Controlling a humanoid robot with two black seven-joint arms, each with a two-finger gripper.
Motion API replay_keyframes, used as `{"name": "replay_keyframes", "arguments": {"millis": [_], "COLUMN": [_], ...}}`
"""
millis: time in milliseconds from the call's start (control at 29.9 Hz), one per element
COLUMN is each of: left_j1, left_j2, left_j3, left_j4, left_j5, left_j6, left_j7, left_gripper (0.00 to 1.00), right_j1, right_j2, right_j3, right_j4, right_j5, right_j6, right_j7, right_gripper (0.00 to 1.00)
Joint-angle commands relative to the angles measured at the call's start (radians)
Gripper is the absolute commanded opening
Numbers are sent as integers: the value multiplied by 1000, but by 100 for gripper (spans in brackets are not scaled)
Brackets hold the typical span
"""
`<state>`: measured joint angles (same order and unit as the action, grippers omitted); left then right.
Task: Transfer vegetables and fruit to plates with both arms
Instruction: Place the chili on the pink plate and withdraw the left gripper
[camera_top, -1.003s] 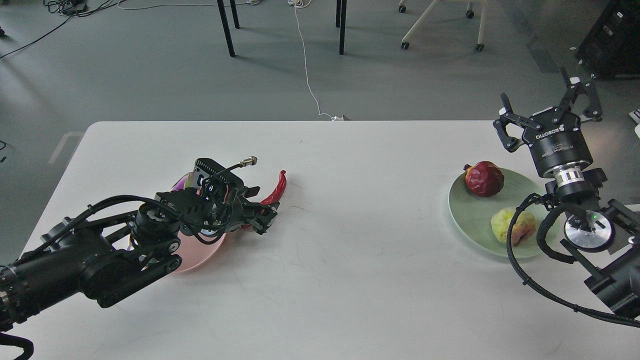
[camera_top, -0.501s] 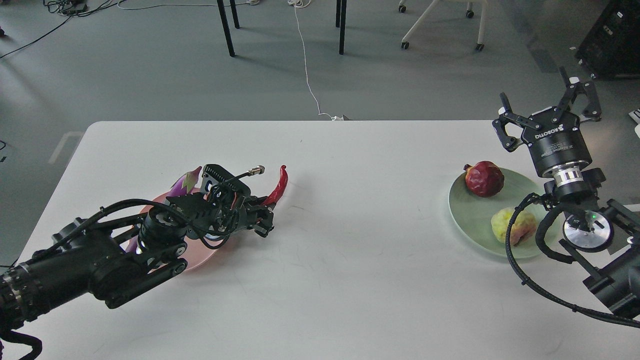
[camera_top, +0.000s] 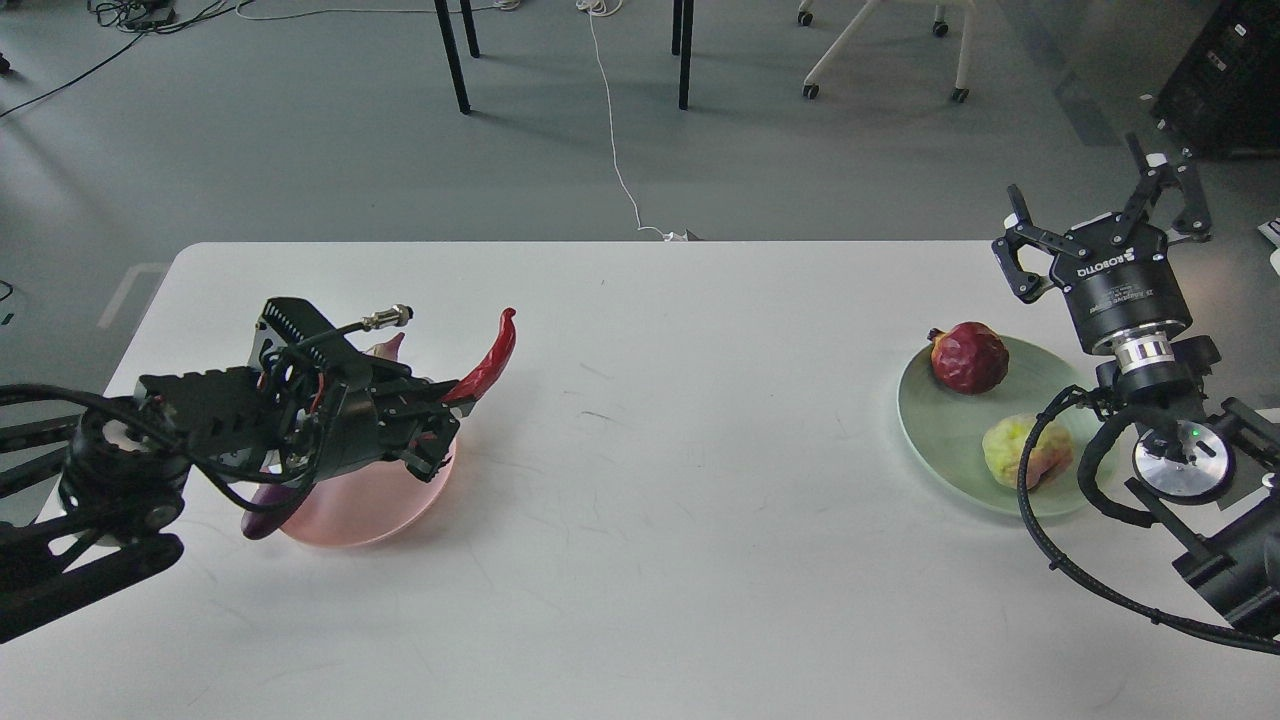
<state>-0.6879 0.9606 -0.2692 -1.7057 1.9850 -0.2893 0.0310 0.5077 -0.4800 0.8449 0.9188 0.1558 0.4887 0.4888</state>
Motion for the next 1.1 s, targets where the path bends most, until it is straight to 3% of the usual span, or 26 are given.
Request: {"name": "replay_keyframes", "arguments": {"millis": [0, 100, 134, 234, 334, 434, 602, 769, 869, 1069], "left_j1": [91, 114, 114, 116, 116, 116, 114, 114, 110, 105], "left_j2": [67, 72, 66, 24, 12, 23, 50, 35, 3, -183], "left_j3": [-2, -5, -7, -15, -15, -15, -31, -177, -268, -475], "left_j4": [-9, 18, 32, 70, 78, 64, 55, 60, 77, 164], "left_j5": [0, -2, -3, -9, -9, -12, -113, -277, -432, -944], "left_j6": [25, 45, 53, 110, 145, 148, 148, 150, 148, 150], "left_j7": [0, 1, 10, 21, 15, 3, 1, 3, 10, 0], "left_gripper": [11, 14, 22, 71, 87, 93, 93, 93, 93, 98], "right_j1": [2, 2, 2, 2, 2, 2, 2, 9, 17, 69], "right_j2": [3, 3, 3, 3, 1, -3, -8, -8, -3, 11], "right_j3": [-3, -3, -3, -3, -3, -3, -3, -3, -1, 45], "right_j4": [0, 0, 0, 0, 0, 0, 0, 0, 0, 0], "right_j5": [-1, -1, -1, -1, -1, -1, -2, -2, -2, -2], "right_j6": [0, 0, 0, 0, 0, 0, 0, 0, 0, -94], "right_j7": [0, 0, 0, 0, 0, 0, 0, 0, 0, 0], "right_gripper": [99, 99, 99, 99, 99, 99, 99, 99, 99, 99]}}
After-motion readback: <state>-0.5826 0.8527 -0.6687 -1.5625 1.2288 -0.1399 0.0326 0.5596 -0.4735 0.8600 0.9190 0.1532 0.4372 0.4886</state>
